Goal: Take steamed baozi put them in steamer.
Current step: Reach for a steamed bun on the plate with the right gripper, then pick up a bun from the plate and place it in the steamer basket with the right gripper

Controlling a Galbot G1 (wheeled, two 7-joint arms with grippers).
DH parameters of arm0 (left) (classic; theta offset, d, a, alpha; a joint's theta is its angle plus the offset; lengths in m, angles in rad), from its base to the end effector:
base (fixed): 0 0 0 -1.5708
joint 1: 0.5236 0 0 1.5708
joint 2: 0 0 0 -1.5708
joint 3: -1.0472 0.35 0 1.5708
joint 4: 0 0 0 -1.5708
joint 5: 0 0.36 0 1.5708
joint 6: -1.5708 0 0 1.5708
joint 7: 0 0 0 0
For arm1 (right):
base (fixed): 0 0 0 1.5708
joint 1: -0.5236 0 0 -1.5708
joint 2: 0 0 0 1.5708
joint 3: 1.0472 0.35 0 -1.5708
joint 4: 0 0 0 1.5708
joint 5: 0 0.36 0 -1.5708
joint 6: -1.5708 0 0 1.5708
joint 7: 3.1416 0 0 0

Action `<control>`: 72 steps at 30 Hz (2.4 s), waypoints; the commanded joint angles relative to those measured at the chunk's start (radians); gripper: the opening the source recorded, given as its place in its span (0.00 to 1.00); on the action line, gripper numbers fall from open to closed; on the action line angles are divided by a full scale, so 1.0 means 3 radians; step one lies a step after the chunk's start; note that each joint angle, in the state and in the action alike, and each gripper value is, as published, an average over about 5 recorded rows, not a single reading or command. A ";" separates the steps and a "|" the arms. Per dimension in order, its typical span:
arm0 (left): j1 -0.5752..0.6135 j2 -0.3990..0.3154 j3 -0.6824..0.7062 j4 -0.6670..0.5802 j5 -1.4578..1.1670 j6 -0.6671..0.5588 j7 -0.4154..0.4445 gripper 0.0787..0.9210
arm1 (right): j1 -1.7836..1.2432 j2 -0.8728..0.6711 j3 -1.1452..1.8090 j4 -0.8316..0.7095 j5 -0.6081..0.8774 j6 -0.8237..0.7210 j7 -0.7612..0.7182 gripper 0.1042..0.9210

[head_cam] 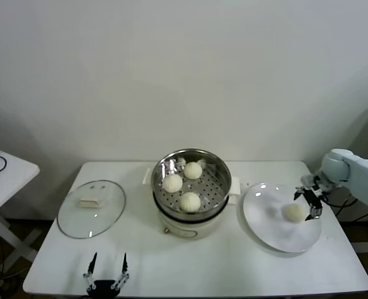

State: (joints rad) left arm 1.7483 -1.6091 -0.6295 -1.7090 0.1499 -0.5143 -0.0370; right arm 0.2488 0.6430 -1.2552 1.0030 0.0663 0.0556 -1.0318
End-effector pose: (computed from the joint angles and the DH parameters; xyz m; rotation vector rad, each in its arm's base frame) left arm 0.0764 0.0262 -0.4592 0.1022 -3.0736 -0.2558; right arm 0.5255 -0.2570 -0.2133 1.2680 -1.2132 1.3712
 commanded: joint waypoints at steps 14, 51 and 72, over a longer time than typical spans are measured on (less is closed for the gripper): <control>-0.0007 -0.0018 0.0008 0.0021 0.0028 0.0001 -0.0004 0.88 | -0.0470 0.0246 0.0511 -0.0416 -0.0266 0.0108 0.0027 0.84; -0.0119 0.0065 0.0025 -0.0035 -0.0063 0.0018 0.0011 0.88 | 0.2492 0.0965 -0.1337 0.1891 0.2263 -0.1276 0.0354 0.58; -0.0144 0.0075 0.0004 -0.0002 -0.0072 0.0007 0.0014 0.88 | 0.1309 0.1377 -0.0946 0.1104 0.1356 -0.1324 0.0610 0.61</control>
State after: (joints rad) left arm 1.7052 -1.5891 -0.6271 -1.7126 0.1299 -0.5100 -0.0328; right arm 0.7652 1.0060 -1.5762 1.4015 0.5531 -0.3196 -0.8778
